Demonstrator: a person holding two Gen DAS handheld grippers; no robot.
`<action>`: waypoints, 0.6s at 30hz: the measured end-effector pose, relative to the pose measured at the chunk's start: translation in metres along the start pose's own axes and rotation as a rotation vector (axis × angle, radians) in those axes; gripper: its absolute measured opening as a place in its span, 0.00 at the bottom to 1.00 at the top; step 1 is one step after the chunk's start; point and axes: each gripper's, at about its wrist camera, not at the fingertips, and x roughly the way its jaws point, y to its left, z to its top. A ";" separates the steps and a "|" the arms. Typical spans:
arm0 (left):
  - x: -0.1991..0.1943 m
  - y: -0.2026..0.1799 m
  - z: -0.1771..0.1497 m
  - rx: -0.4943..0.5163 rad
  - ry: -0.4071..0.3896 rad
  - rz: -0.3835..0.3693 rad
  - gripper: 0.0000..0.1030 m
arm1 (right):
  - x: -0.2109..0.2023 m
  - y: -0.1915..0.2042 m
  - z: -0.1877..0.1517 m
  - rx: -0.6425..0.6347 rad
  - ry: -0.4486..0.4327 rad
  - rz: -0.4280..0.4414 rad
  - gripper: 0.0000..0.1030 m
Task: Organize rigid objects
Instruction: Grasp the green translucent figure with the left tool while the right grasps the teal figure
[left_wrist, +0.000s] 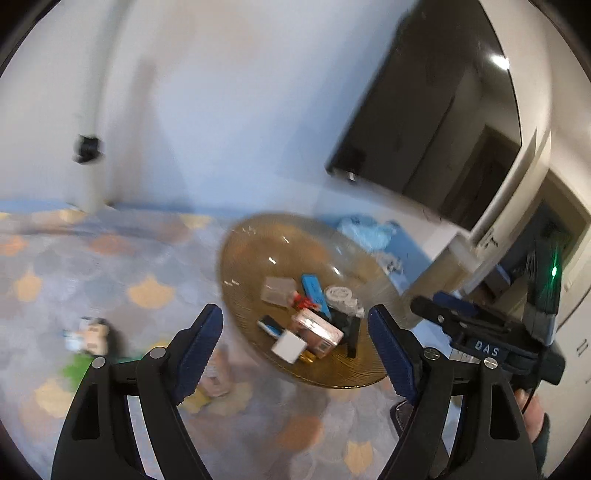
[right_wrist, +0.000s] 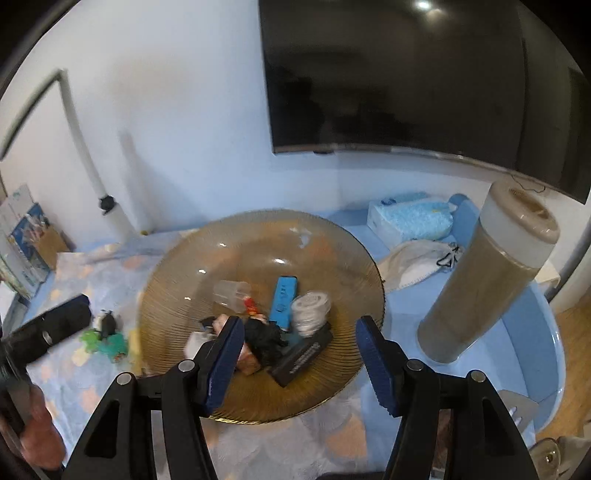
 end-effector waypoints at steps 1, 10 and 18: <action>-0.015 0.005 0.003 -0.002 -0.022 0.015 0.77 | -0.008 0.004 0.000 -0.001 -0.013 0.021 0.60; -0.111 0.082 -0.020 -0.111 -0.142 0.210 0.77 | -0.036 0.086 -0.030 -0.128 -0.062 0.177 0.60; -0.094 0.155 -0.088 -0.151 -0.037 0.495 0.77 | 0.038 0.150 -0.115 -0.150 0.095 0.337 0.60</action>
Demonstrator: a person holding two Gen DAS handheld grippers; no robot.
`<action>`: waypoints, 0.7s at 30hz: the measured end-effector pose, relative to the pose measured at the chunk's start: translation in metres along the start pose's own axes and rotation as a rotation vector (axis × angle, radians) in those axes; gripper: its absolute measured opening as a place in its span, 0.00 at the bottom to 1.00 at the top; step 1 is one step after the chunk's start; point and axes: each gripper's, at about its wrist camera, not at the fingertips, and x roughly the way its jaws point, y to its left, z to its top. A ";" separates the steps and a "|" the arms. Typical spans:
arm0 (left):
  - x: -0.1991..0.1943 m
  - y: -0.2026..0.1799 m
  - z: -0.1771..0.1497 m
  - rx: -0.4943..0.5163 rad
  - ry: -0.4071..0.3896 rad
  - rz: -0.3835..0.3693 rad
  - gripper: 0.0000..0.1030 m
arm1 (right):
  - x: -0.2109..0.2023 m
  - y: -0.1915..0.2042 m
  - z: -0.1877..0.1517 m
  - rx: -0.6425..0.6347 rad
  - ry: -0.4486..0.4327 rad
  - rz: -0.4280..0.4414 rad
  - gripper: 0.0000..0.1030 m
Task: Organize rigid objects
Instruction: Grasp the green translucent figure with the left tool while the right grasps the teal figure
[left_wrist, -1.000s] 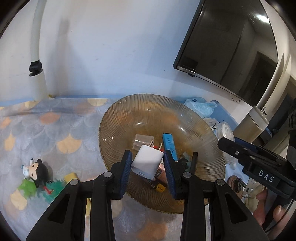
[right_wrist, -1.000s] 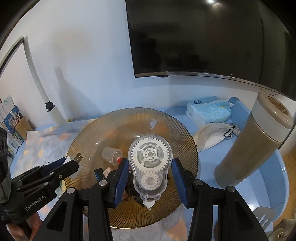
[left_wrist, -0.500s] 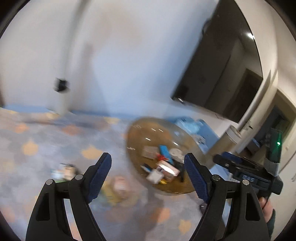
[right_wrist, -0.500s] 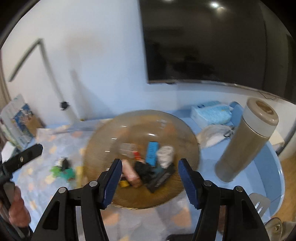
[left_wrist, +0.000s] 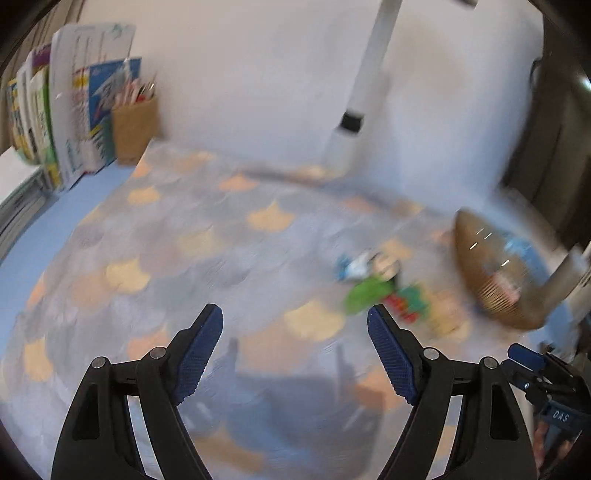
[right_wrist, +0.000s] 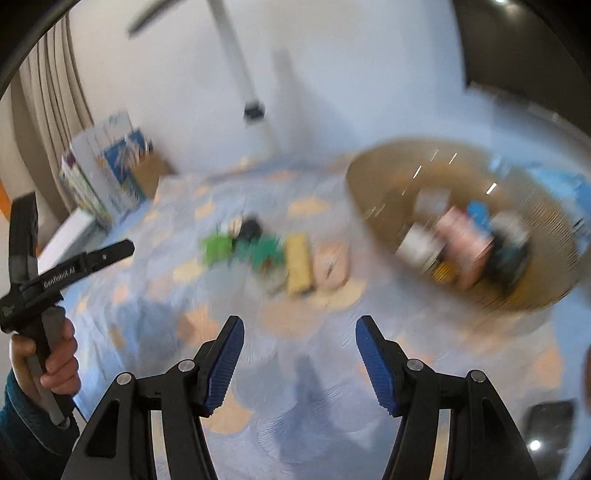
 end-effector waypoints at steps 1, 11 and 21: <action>0.004 0.002 -0.005 0.001 0.002 0.018 0.77 | 0.009 0.002 -0.005 -0.002 0.014 -0.003 0.60; 0.019 -0.009 -0.024 0.114 0.013 0.065 0.71 | 0.032 0.003 -0.017 -0.018 0.056 -0.049 0.60; 0.030 -0.037 0.027 0.173 0.083 -0.140 0.65 | 0.027 0.041 0.042 -0.141 0.062 0.011 0.48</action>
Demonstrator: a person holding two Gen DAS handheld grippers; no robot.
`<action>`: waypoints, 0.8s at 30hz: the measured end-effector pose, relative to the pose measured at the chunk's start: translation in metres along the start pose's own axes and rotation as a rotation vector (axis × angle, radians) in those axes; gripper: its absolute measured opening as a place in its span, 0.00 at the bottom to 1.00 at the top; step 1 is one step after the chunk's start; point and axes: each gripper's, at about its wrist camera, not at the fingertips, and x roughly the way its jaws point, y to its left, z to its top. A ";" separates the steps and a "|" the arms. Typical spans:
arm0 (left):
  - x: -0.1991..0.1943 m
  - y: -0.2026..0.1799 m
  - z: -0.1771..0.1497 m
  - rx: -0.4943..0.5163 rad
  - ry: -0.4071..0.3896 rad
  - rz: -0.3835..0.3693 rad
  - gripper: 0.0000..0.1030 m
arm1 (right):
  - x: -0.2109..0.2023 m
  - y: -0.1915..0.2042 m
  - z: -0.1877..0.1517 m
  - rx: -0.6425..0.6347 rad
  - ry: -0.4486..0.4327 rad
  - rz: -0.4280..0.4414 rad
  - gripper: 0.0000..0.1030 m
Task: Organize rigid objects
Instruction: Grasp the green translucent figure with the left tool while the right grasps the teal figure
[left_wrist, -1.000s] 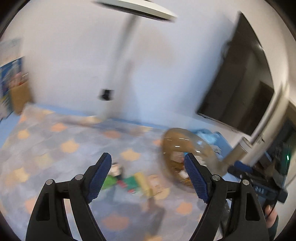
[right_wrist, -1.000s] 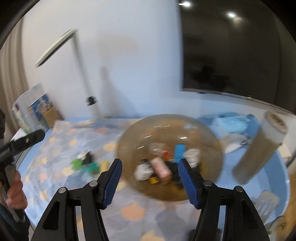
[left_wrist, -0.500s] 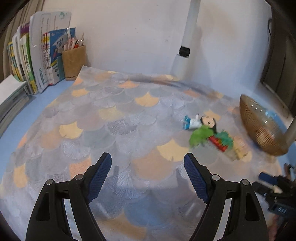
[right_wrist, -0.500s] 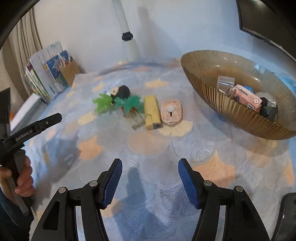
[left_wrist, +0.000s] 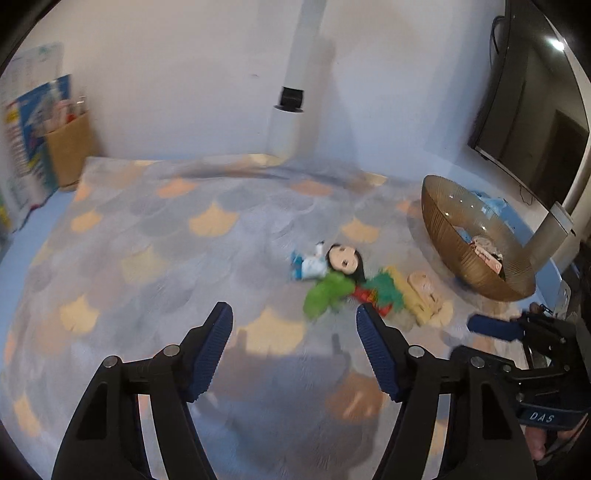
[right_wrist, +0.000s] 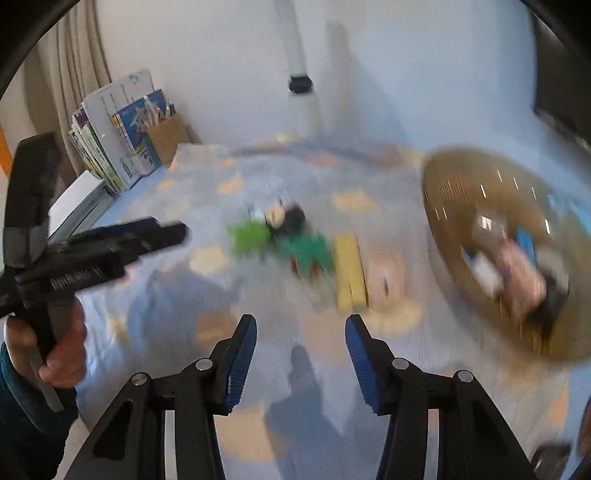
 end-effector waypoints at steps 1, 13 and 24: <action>0.009 -0.003 0.004 0.013 0.014 0.004 0.65 | 0.008 0.002 0.009 -0.022 -0.001 -0.012 0.48; 0.052 -0.003 0.011 -0.025 0.068 -0.069 0.65 | 0.079 -0.002 0.038 -0.050 0.047 -0.021 0.43; 0.076 -0.012 0.006 -0.020 0.127 -0.088 0.39 | 0.068 -0.004 0.034 -0.088 0.016 0.010 0.19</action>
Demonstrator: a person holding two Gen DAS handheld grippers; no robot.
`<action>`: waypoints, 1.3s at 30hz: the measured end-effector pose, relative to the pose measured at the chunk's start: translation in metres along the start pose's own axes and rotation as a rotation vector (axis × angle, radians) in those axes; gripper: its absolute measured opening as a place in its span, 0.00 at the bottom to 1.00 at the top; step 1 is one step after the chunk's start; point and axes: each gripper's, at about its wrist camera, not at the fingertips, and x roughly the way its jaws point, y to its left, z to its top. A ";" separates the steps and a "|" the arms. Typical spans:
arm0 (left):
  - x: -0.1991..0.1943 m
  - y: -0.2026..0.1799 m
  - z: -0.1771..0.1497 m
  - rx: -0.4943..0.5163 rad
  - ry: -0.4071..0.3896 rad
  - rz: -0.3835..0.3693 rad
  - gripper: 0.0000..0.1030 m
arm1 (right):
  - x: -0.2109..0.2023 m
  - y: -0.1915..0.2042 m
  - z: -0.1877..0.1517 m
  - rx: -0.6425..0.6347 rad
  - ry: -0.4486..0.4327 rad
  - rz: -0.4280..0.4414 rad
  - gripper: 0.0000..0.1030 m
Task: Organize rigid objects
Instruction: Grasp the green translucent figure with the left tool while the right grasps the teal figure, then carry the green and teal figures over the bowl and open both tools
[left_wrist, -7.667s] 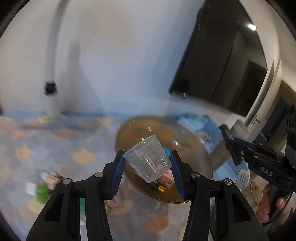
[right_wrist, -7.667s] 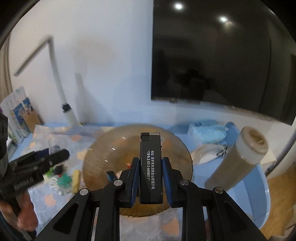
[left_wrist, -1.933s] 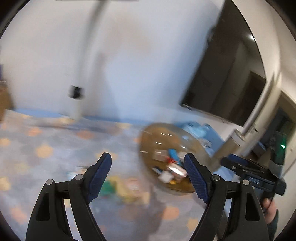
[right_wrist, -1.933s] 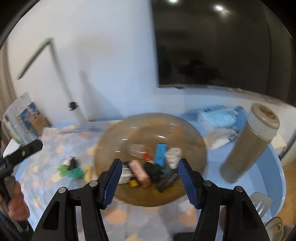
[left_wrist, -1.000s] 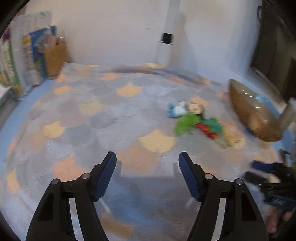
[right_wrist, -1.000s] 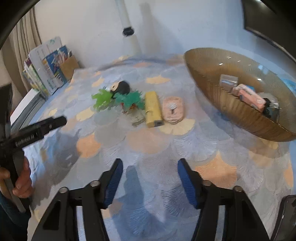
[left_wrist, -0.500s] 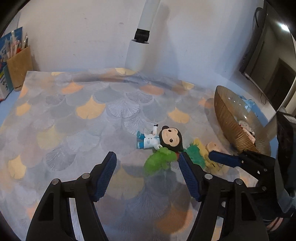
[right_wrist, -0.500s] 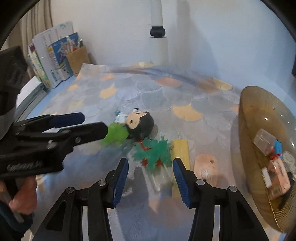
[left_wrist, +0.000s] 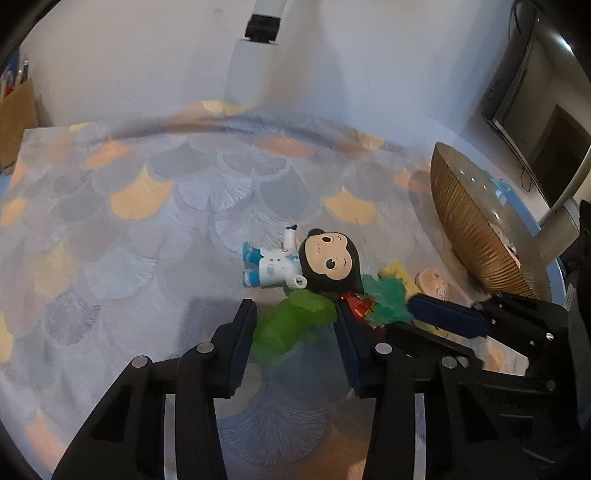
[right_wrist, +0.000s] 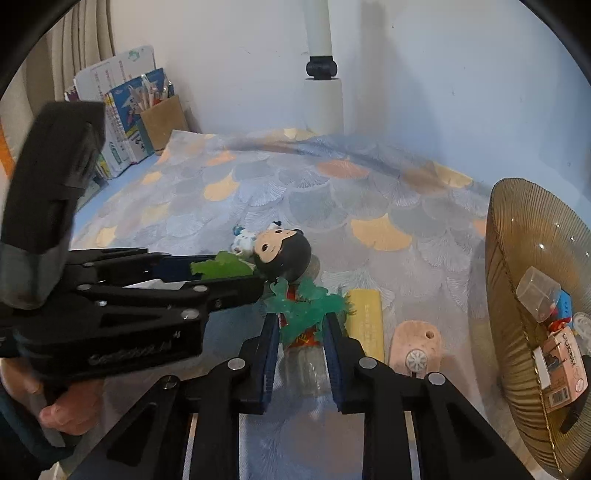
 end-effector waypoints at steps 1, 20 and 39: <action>-0.004 0.001 -0.001 -0.002 -0.009 0.001 0.39 | -0.002 0.000 -0.001 -0.007 0.001 0.006 0.14; -0.069 0.049 -0.065 -0.081 -0.101 0.101 0.39 | -0.033 0.009 -0.033 0.094 0.076 0.098 0.58; -0.066 0.034 -0.068 -0.016 -0.103 0.127 0.39 | -0.024 0.000 -0.042 0.166 0.144 0.126 0.38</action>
